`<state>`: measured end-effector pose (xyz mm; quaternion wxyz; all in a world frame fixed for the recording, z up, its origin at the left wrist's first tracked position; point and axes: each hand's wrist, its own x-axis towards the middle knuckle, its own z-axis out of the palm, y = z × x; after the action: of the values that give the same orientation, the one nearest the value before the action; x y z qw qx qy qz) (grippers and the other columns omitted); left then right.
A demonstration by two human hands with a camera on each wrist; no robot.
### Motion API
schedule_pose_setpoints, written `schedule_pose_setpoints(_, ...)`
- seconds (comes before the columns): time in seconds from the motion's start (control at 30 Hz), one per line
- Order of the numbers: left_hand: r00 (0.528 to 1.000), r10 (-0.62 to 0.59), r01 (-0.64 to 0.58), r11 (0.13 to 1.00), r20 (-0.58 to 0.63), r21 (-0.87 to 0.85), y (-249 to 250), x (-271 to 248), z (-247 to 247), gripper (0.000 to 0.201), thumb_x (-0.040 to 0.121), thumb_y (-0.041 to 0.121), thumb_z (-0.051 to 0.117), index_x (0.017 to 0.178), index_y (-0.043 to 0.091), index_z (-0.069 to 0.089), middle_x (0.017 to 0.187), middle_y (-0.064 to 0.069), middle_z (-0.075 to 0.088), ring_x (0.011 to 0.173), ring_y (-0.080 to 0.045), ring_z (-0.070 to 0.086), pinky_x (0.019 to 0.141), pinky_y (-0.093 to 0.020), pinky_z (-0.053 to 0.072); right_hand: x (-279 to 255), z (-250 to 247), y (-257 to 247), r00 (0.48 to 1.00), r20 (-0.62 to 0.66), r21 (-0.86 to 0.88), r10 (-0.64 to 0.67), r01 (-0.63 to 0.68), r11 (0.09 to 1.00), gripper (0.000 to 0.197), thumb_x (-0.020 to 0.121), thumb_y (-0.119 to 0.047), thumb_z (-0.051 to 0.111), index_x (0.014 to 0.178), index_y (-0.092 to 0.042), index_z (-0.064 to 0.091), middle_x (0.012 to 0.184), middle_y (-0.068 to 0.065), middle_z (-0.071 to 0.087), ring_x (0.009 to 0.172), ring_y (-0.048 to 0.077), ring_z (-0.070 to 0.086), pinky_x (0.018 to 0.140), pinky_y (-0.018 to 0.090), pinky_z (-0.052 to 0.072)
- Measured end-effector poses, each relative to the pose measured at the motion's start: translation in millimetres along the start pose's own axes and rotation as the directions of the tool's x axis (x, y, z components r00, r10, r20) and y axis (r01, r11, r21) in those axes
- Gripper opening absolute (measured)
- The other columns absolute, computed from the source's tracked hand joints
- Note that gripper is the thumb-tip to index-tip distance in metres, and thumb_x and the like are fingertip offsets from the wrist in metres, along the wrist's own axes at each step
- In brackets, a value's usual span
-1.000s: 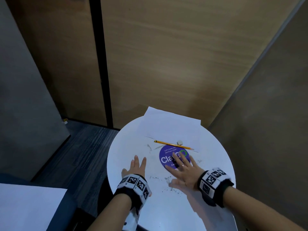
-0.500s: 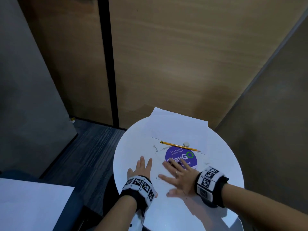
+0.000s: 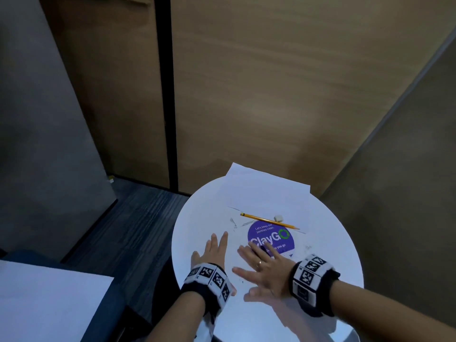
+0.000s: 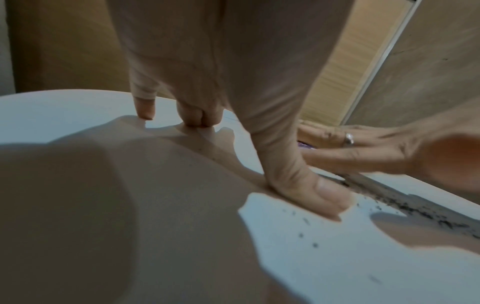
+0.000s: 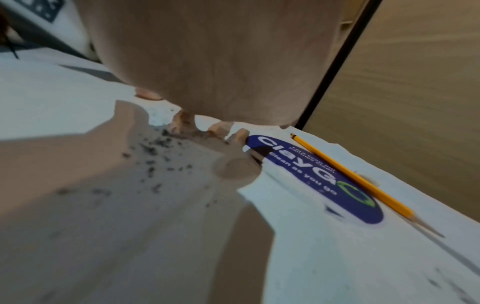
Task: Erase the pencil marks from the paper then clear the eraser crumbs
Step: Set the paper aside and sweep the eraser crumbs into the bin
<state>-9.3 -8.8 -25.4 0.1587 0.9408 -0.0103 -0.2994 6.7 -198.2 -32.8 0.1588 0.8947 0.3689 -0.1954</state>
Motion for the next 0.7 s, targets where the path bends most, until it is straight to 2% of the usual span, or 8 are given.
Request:
schedule_pose_setpoints(0.07,1.0,0.0,0.0,1.0,-0.016,-0.017,0,-1,0,0.133,0.07,0.034,0.082,0.145,0.029,-0.028,0.157,-0.007,-0.021,0.146,-0.022,-0.011,0.115,-0.051,0.006,3,-19,4,0.995,-0.019,-0.065,-0.095,0.094,0.993,0.077,0.077,-0.075,-0.013,0.146,-0.043,-0.003,0.155,0.005,-0.015,0.142,0.032,-0.015,0.112,0.052,-0.006)
schedule_pose_setpoints(0.13,1.0,0.001,-0.001,1.0,-0.03,-0.015,0,-2,1,0.135,0.069,0.035,0.083,0.144,0.029,-0.029,0.157,-0.007,-0.02,0.146,-0.022,-0.009,0.115,-0.051,0.007,14,-33,15,1.0,-0.005,0.029,-0.004,0.004,1.0,0.105,0.051,-0.079,-0.035,0.146,-0.04,-0.01,0.142,0.002,-0.036,0.131,0.027,-0.034,0.111,0.054,-0.012)
schedule_pose_setpoints(0.2,0.999,0.009,-0.01,1.0,-0.04,-0.009,0,-3,2,0.136,0.068,0.037,0.083,0.144,0.029,-0.03,0.157,-0.007,-0.02,0.146,-0.022,-0.009,0.114,-0.051,0.007,31,-43,23,0.988,-0.027,0.053,0.153,-0.152,0.987,0.124,0.036,-0.077,-0.046,0.148,-0.036,-0.01,0.141,0.004,-0.038,0.134,0.03,-0.032,0.112,0.058,-0.008)
schedule_pose_setpoints(0.3,0.999,0.012,-0.013,1.0,-0.041,-0.01,-1,-3,2,0.137,0.067,0.037,0.083,0.143,0.028,-0.03,0.157,-0.007,-0.02,0.146,-0.022,-0.01,0.115,-0.052,0.006,42,-42,25,0.977,0.038,0.09,0.21,-0.213,0.973,0.12,0.041,-0.081,-0.03,0.148,-0.034,-0.006,0.154,0.003,-0.024,0.142,0.029,-0.021,0.111,0.054,-0.014)
schedule_pose_setpoints(0.4,0.999,0.005,-0.005,1.0,-0.038,-0.012,-1,-2,0,0.137,0.067,0.035,0.083,0.144,0.027,-0.03,0.157,-0.007,-0.02,0.146,-0.021,-0.01,0.115,-0.052,0.007,29,-32,11,0.996,0.078,-0.016,-0.035,0.036,0.999,0.097,0.058,-0.078,-0.018,0.146,-0.038,-0.012,0.149,0.0,-0.03,0.139,0.027,-0.028,0.104,0.049,-0.024)
schedule_pose_setpoints(0.5,1.0,0.001,-0.002,1.0,-0.031,-0.016,0,-1,1,0.137,0.067,0.037,0.083,0.143,0.027,-0.031,0.157,-0.007,-0.02,0.146,-0.021,-0.01,0.114,-0.052,0.007,16,-34,6,0.966,0.092,-0.077,-0.241,0.248,0.966,0.078,0.068,-0.076,-0.016,0.141,-0.048,-0.019,0.142,0.002,-0.038,0.13,0.031,-0.039,0.103,0.049,-0.025)
schedule_pose_setpoints(0.6,0.999,0.012,-0.012,1.0,-0.045,-0.001,-1,-2,2,0.137,0.067,0.038,0.083,0.144,0.027,-0.03,0.157,-0.007,-0.019,0.146,-0.022,-0.009,0.114,-0.052,0.008,34,-44,21,0.997,-0.07,-0.018,-0.033,0.032,0.999,0.081,0.062,-0.077,-0.031,0.135,-0.041,-0.035,0.141,0.001,-0.036,0.13,0.035,-0.034,0.112,0.059,-0.009)
schedule_pose_setpoints(0.7,0.999,0.016,-0.017,1.0,-0.045,-0.005,-3,-4,3,0.138,0.065,0.04,0.084,0.144,0.027,-0.03,0.157,-0.007,-0.019,0.146,-0.022,-0.009,0.114,-0.053,0.008,60,-48,33,0.982,0.008,0.032,0.191,-0.191,0.981,0.126,0.03,-0.073,-0.05,0.146,-0.037,-0.016,0.14,-0.004,-0.038,0.139,0.03,-0.028,0.112,0.056,-0.01)
